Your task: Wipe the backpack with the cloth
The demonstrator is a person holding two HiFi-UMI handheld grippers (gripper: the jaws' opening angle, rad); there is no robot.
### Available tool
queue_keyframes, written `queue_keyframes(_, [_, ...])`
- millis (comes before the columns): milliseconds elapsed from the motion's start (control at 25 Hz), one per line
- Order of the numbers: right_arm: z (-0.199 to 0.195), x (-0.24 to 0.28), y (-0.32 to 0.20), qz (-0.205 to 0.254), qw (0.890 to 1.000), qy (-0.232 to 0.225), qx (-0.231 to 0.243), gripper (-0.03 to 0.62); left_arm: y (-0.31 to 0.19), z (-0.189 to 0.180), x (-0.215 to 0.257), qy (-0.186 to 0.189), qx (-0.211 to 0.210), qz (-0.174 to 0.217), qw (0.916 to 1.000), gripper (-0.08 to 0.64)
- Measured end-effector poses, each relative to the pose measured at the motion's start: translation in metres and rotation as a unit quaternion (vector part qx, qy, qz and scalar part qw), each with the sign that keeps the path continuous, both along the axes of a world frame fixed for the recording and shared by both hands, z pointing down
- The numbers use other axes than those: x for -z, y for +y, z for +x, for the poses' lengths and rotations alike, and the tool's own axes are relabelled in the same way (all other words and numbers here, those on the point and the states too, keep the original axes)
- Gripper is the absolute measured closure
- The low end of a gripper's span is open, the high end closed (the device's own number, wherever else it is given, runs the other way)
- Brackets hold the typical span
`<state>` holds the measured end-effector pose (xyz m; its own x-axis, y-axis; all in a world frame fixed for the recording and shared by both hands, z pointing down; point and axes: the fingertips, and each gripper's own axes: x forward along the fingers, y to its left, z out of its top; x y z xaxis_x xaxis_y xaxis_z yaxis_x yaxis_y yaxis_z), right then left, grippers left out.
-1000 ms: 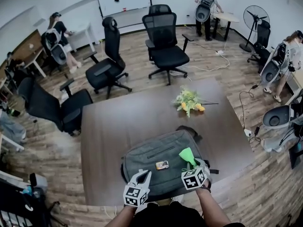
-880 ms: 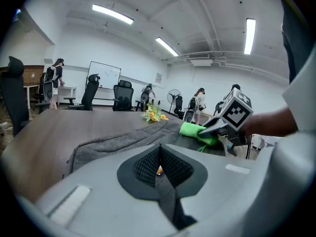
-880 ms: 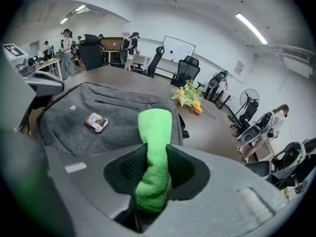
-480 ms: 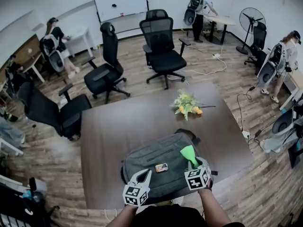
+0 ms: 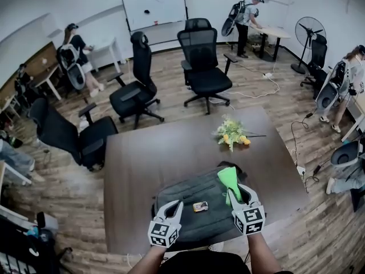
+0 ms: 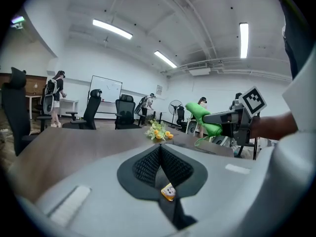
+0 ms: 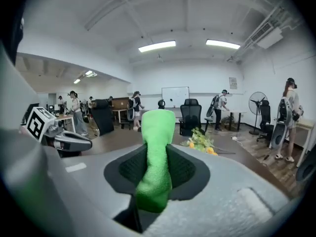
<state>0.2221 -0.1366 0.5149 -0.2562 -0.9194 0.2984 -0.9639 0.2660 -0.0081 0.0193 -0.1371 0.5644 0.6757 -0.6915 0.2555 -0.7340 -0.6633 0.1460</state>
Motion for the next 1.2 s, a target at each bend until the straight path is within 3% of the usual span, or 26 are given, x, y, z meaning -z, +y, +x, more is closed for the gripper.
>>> queue_keyframes(200, [-0.028, 0.053, 0.000, 0.097, 0.994, -0.019, 0.042, 0.483, -0.009, -0.007, 0.046, 0.024, 0.009, 0.040, 0.9988, 0.541])
queue_keyframes(480, [-0.044, 0.091, 0.007, 0.149, 0.986, -0.050, 0.058, 0.485, -0.011, -0.016, 0.094, 0.053, 0.017, 0.079, 0.9953, 0.541])
queue_keyframes(880, [-0.058, 0.087, 0.017, 0.165, 0.984, -0.024, 0.063, 0.499, -0.005, -0.024, 0.094, 0.060, 0.020, 0.084, 0.9945, 0.540])
queue_keyframes(1200, [-0.069, 0.084, 0.017, 0.161, 0.984, -0.029, 0.072, 0.499, -0.001, -0.034, 0.094, 0.058, 0.031, 0.080, 0.9946, 0.540])
